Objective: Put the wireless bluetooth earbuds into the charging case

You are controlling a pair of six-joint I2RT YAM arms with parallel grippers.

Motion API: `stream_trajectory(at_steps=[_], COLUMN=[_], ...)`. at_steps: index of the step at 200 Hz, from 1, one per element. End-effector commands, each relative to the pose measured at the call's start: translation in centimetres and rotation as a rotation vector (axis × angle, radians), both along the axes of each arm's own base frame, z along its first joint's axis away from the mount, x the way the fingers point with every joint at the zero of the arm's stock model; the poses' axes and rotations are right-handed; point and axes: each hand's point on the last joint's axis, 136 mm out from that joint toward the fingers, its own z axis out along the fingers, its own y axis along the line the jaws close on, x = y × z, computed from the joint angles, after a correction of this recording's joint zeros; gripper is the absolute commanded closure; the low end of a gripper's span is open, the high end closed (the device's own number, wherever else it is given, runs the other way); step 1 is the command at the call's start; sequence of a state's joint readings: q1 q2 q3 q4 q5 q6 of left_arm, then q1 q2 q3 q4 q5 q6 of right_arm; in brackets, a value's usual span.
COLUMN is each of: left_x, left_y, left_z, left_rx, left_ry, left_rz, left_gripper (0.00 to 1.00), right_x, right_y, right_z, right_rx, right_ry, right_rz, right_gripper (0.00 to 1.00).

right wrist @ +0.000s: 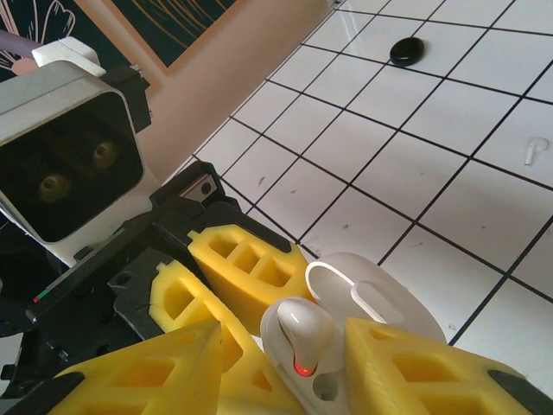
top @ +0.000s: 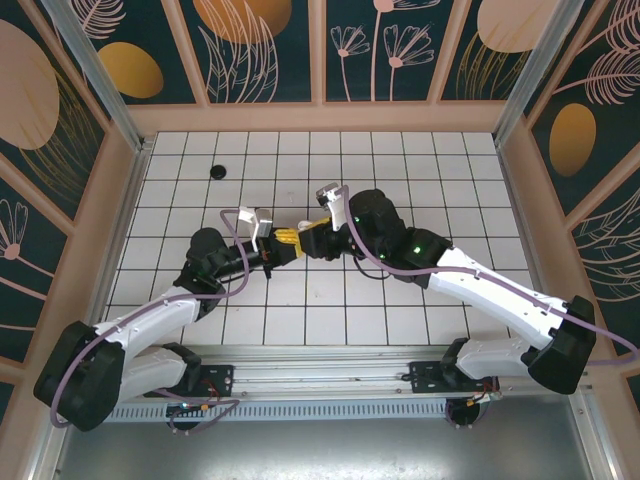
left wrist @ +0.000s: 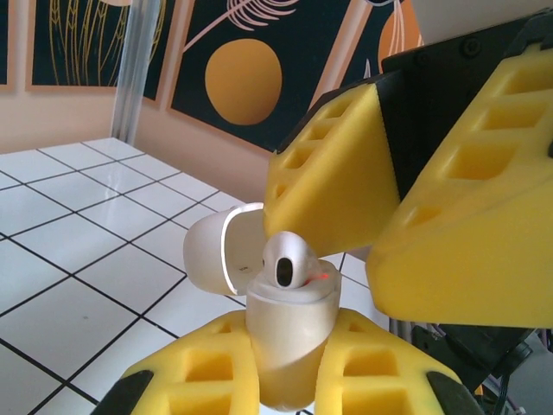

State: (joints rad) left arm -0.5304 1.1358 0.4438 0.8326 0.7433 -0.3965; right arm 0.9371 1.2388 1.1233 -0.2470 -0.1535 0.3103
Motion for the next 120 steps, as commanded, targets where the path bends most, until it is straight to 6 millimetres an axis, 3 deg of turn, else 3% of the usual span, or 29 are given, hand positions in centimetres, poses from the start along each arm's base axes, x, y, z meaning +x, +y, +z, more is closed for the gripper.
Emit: stream_trajectory(at_steps=[1,41,72,98,120], left_x=[0.0,0.9,1.4,2.4,3.4], left_y=[0.3,0.7,1.5,3.1,5.5], left_z=[1.2,-0.6,-1.6,-2.4,-3.1], left_rx=[-0.021,-0.006,-0.001,0.008,-0.006], left_ry=[-0.050,0.024,0.056,0.087,0.123], left_rz=[0.023,0.084,0.142,0.238,0.340], left_gripper=[1.00,1.00,1.00,1.00,1.00], right_x=[0.2,0.3,1.4,2.7,5.0], right_y=[-0.9,-0.4,-0.1,-0.2,-1.1], right_z=[1.5,3.0,4.2,5.3,5.9], right_rx=[0.029,0.038,0.027,0.048,0.065], right_ry=[-0.013,-0.046,-0.071,-0.076,-0.053], right_rz=[-0.048,-0.026,-0.037,-0.045,-0.100], right_gripper=[0.57,0.53,0.53,0.52,0.52])
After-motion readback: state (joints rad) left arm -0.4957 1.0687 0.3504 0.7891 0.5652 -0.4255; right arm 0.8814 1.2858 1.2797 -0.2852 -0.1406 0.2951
